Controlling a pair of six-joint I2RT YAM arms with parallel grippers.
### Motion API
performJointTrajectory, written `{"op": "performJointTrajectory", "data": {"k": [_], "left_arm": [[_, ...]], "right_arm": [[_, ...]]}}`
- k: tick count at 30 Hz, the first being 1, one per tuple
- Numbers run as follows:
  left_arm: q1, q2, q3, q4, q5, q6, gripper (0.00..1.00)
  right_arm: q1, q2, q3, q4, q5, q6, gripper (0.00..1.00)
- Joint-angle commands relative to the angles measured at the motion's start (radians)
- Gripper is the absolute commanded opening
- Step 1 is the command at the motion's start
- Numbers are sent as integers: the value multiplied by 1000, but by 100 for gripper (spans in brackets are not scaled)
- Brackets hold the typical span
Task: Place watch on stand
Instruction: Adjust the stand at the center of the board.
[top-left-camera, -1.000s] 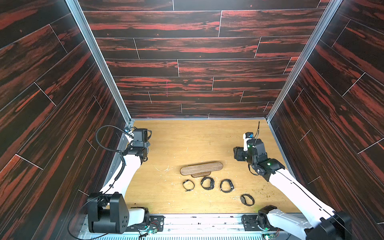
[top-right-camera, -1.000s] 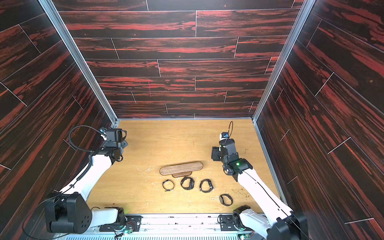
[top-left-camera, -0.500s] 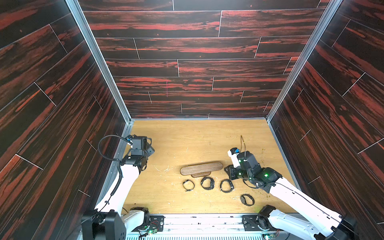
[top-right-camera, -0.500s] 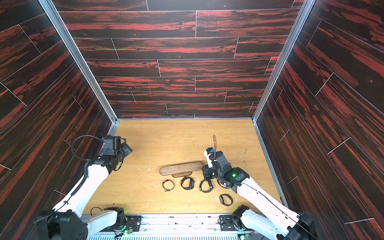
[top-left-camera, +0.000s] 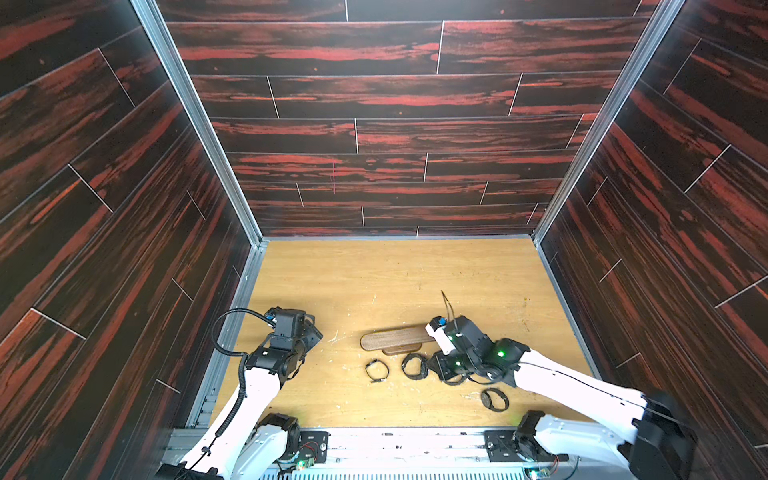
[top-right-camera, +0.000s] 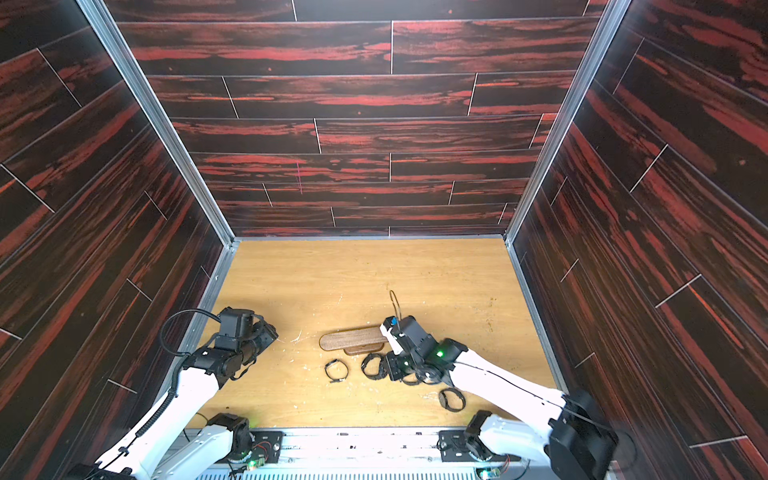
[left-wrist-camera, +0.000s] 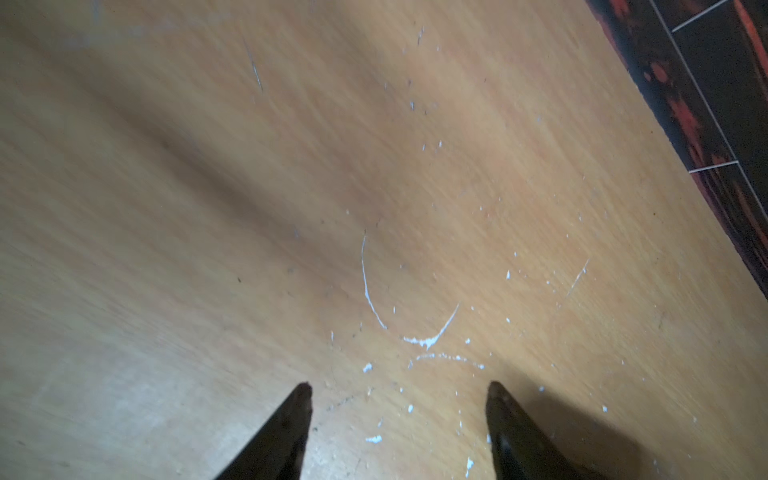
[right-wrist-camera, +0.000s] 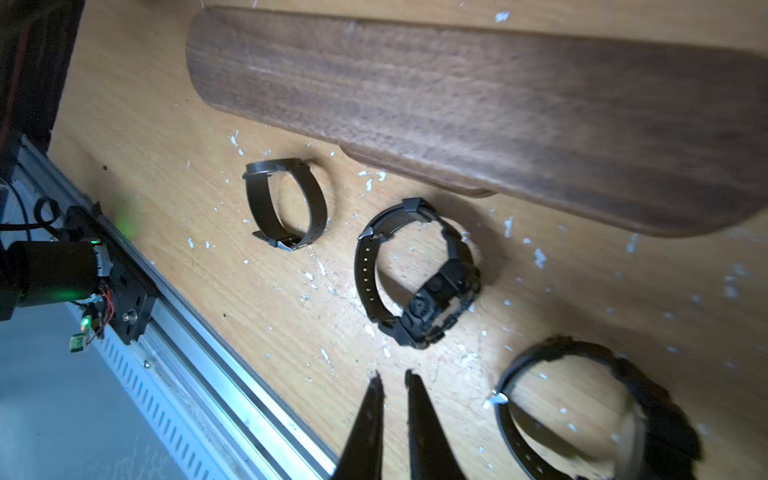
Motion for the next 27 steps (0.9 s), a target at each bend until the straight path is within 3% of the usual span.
{"op": "performJointTrajectory", "data": {"k": [1,11,27], "left_arm": [[-62,0,-26,23,-4,-82,68],[-250,304,91,162,-15,-116,68],[-286,525,213,261,54,-112,69]], "right_arm": [[14,39,38,51,-26,5,12],[29,188,121,103,31,14,9],[29,458,300,124,138,-5,7]]}}
